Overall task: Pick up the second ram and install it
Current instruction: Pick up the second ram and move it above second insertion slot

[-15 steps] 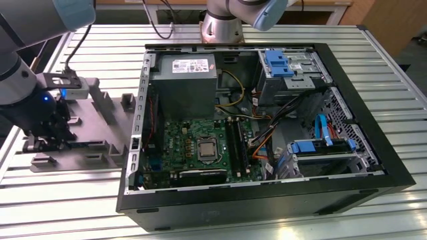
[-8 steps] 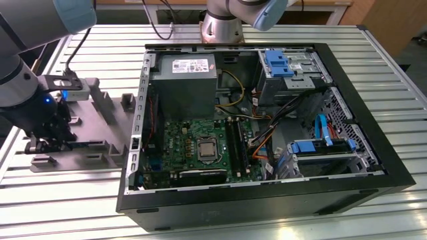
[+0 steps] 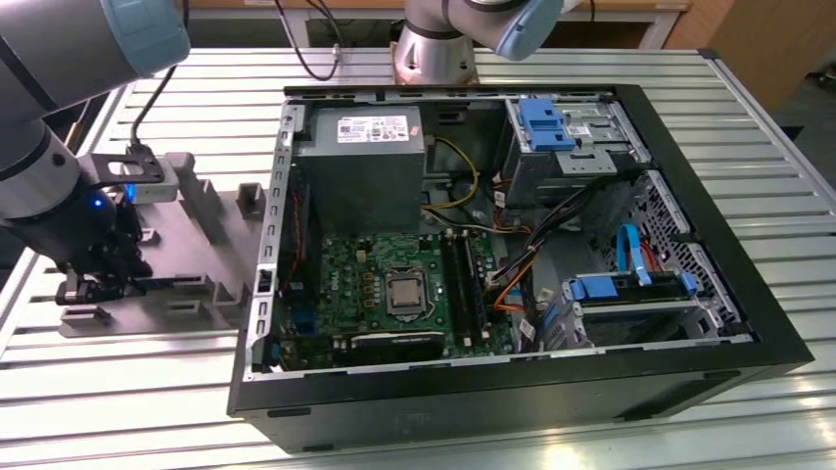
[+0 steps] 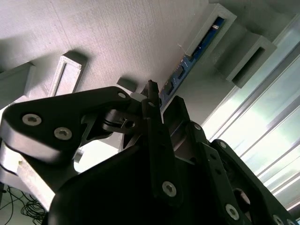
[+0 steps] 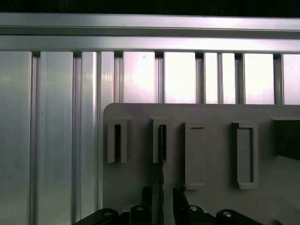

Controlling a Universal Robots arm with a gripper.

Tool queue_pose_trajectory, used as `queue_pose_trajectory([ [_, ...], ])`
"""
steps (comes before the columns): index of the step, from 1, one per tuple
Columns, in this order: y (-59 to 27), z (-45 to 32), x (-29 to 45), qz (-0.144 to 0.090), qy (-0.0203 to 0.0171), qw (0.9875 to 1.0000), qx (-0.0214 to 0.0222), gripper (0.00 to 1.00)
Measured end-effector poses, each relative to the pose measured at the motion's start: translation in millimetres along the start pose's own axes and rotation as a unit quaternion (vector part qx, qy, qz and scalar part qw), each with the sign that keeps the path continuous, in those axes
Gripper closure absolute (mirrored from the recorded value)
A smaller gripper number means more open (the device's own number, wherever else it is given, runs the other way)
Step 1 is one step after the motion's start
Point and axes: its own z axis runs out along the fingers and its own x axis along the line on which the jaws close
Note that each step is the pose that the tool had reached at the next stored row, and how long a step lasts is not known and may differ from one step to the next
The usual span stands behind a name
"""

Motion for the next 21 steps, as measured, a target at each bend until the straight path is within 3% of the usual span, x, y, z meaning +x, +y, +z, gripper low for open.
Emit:
queue_pose_trajectory([
  [14,0.1,0.2,0.0,0.0,0.0,1.0,0.0,0.68],
  [16,0.1,0.3,0.0,0.0,0.0,1.0,-0.0001,0.69],
  [17,0.1,0.3,0.0,0.0,0.0,1.0,0.0,0.76],
  [21,0.1,0.3,0.0,0.0,0.0,1.0,0.0,0.76],
])
